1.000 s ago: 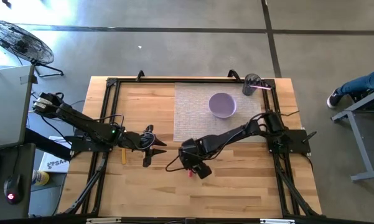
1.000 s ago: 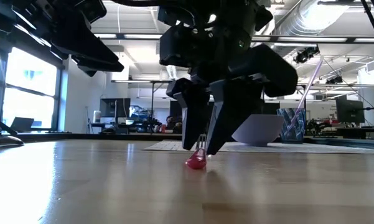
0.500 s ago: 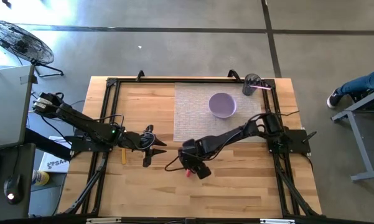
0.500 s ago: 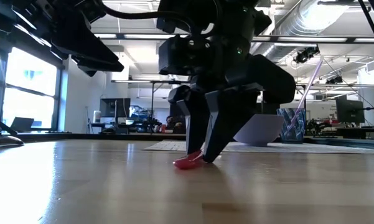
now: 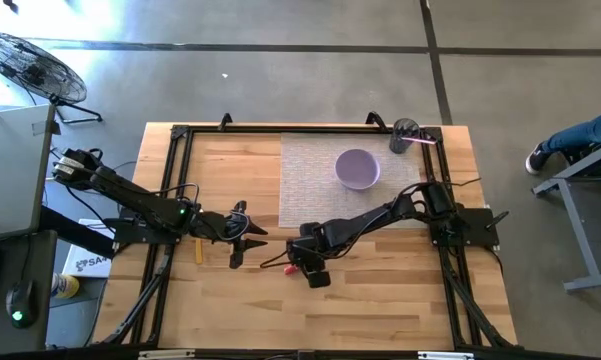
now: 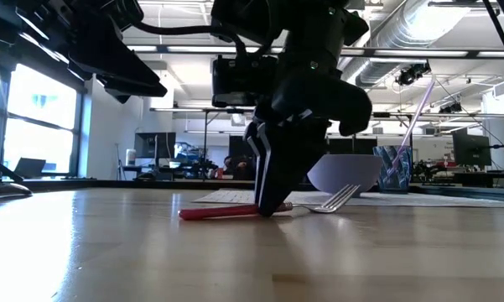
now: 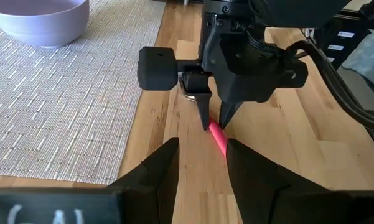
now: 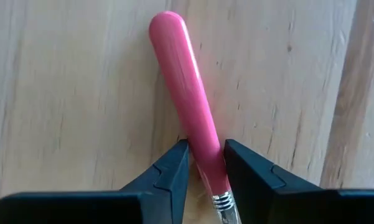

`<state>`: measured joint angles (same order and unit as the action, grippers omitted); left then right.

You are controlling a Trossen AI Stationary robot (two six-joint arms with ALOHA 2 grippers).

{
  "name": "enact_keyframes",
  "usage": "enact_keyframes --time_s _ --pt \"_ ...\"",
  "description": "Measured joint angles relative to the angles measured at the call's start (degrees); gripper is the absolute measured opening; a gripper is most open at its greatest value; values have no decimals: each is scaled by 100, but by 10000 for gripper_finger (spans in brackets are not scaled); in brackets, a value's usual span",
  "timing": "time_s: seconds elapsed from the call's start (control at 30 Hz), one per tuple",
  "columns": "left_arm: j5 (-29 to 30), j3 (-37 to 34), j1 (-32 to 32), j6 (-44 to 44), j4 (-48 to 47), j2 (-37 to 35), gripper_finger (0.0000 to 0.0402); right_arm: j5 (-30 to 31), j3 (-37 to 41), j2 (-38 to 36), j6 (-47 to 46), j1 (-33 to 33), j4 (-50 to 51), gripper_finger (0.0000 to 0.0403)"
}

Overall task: Pick & Place Utensil
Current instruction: Put the pink fork into the purple bowl

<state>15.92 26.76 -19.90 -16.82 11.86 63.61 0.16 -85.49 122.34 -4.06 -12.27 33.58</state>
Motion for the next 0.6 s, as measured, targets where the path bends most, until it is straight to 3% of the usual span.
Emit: enact_keyframes --time_s 0.37,0.6 --pt "0 0 1 0 0 -1 129 -18 4 0 -21 2 9 118" --pt "0 0 1 0 0 0 129 95 4 1 -13 5 20 79"
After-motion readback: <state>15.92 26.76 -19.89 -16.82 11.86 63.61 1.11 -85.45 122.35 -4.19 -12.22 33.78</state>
